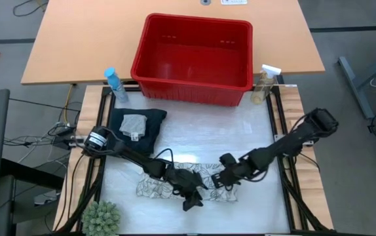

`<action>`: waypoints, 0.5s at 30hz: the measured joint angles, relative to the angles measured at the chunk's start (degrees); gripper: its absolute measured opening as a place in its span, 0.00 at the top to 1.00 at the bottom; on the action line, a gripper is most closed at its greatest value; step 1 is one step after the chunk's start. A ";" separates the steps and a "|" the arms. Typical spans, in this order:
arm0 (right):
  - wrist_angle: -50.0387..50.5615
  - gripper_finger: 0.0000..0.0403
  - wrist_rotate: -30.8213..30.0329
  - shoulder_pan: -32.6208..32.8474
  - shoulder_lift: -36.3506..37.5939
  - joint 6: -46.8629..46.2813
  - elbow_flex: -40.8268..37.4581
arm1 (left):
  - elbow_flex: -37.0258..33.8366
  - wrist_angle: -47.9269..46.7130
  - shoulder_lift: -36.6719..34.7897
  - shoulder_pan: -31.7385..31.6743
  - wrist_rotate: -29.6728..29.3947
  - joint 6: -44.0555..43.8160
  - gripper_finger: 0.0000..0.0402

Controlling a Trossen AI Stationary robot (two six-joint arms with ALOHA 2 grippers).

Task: Fold Laundry from Bin
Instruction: Fold the white patterned shirt

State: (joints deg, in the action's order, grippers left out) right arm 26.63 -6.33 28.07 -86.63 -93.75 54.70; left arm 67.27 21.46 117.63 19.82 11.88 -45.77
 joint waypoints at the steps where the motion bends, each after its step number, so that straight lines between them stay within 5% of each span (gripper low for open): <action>1: -0.49 0.95 0.22 -0.57 -0.92 0.90 0.00 | 0.30 0.27 -0.04 -0.13 1.27 -0.24 0.61; 15: -11.09 0.94 3.51 -4.20 -6.14 10.03 0.00 | 3.14 -2.90 -0.78 -0.10 8.90 -2.89 0.61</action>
State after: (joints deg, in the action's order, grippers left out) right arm 15.54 -2.82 23.87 -92.78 -83.72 54.70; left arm 70.42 18.56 116.84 19.72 20.78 -48.66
